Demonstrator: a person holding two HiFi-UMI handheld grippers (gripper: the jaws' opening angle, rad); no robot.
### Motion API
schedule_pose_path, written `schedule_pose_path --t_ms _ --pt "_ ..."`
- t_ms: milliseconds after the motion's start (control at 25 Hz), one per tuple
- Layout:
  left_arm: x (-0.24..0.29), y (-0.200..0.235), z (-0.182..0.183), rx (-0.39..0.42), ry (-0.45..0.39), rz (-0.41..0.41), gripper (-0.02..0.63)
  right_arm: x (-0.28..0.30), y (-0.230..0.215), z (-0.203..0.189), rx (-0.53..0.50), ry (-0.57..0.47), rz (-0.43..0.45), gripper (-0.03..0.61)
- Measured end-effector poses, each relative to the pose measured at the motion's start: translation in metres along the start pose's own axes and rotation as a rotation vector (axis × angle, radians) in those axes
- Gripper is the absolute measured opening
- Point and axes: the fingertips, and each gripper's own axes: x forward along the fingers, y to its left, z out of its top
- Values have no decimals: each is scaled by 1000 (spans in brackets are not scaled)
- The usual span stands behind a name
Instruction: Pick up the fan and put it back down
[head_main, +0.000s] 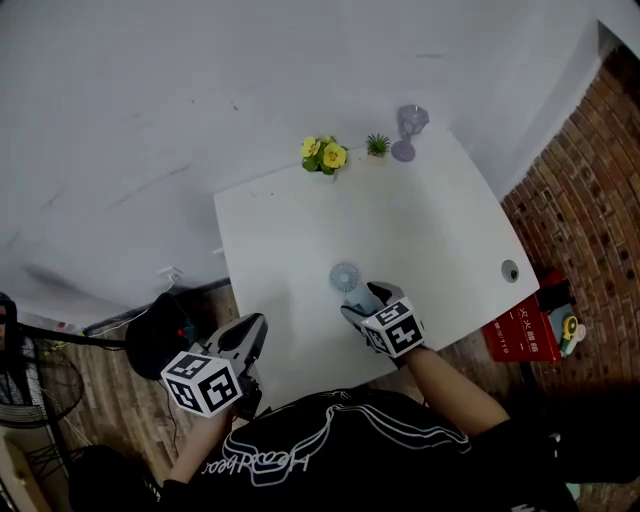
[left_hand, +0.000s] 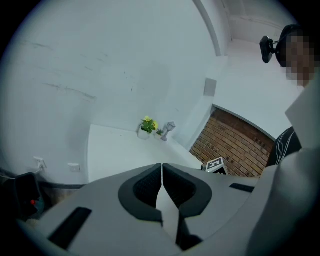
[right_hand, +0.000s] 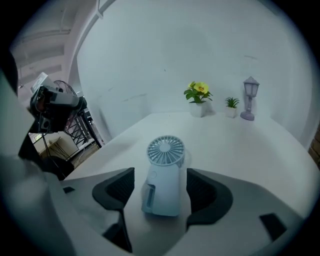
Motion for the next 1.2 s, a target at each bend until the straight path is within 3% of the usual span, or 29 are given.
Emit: schedule_pose_path --t_ms 160,360,640,1200 --pt "-2 12 -1 -18 -2 25 35 10 -1 -2 -28 20 -15 304" --pt "-1 8 2 -33 -14 -7 35 16 -3 -10 -38 51 -44 287" --pt "-12 13 5 -45 2 -1 35 15 -11 -11 -46 66 -93 222" --pt "-27 12 10 -30 15 -15 35 10 -9 -10 53 60 -42 218"
